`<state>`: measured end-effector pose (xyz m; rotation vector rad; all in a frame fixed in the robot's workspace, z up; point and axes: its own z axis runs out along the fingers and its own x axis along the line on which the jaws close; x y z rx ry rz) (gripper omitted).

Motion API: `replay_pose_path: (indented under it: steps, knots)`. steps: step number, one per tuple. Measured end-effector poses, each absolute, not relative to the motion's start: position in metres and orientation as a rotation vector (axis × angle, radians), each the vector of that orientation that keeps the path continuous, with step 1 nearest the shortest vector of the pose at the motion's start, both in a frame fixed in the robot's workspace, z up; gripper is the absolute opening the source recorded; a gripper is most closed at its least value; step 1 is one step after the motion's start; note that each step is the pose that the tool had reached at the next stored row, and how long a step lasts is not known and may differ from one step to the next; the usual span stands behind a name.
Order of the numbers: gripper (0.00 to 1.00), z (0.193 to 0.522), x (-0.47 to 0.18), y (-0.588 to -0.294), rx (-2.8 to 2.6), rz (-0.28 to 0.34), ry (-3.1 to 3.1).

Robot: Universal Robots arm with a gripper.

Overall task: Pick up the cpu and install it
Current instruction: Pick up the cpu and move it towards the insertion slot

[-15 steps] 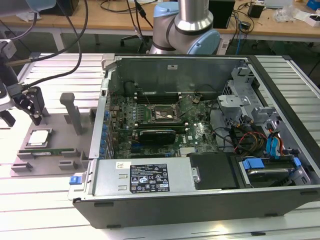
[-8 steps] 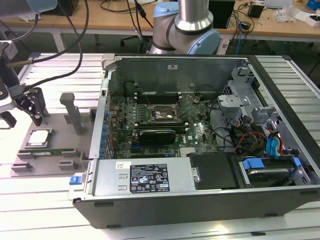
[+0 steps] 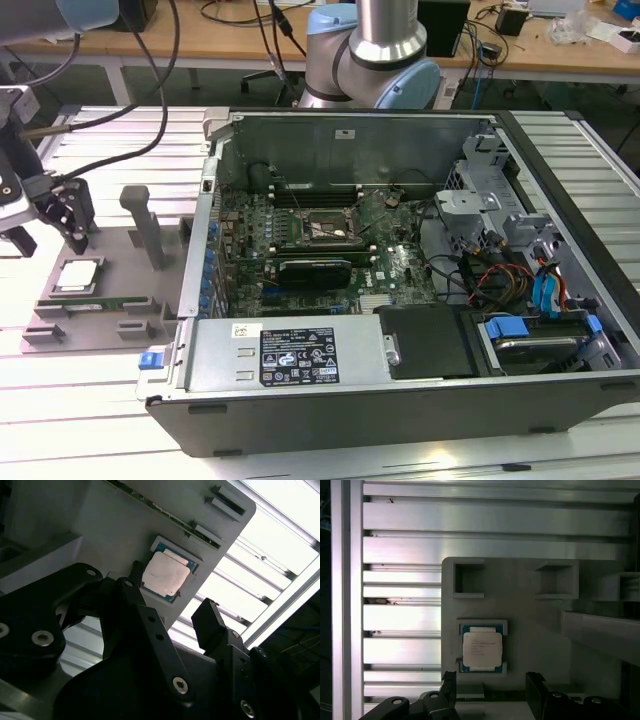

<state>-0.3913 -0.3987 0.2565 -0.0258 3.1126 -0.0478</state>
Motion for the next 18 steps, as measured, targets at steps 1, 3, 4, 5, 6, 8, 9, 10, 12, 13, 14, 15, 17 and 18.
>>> replay_pose_path:
  steps: [1,3,4,5,6,8,9,10,12,13,14,15,17,18]
  knots:
    - [0.66,0.256,-0.391,-0.399,-0.026,-0.048,3.113]
    - [0.66,0.253,-0.389,-0.399,-0.026,-0.051,3.113]
    - [0.66,0.251,-0.388,-0.398,-0.026,-0.052,3.113]
    - [0.66,0.249,-0.388,-0.398,-0.026,-0.053,3.113]
    - [0.66,0.247,-0.388,-0.398,-0.026,-0.053,3.113]
    - [0.66,0.243,-0.388,-0.398,-0.03,-0.053,3.112]
    - [0.66,0.24,-0.388,-0.398,-0.033,-0.053,3.112]
    - [0.66,0.238,-0.388,-0.397,-0.041,-0.053,3.112]
    - [0.66,0.233,-0.389,-0.396,-0.066,-0.052,3.112]
    - [0.66,0.231,-0.39,-0.396,-0.078,-0.052,3.111]
    - [0.66,0.23,-0.39,-0.395,-0.089,-0.052,3.111]
    - [0.66,0.226,-0.391,-0.394,-0.102,-0.052,3.11]
    - [0.66,0.219,-0.391,-0.394,-0.102,-0.052,3.11]
    - [0.66,0.216,-0.391,-0.393,-0.102,-0.052,3.11]
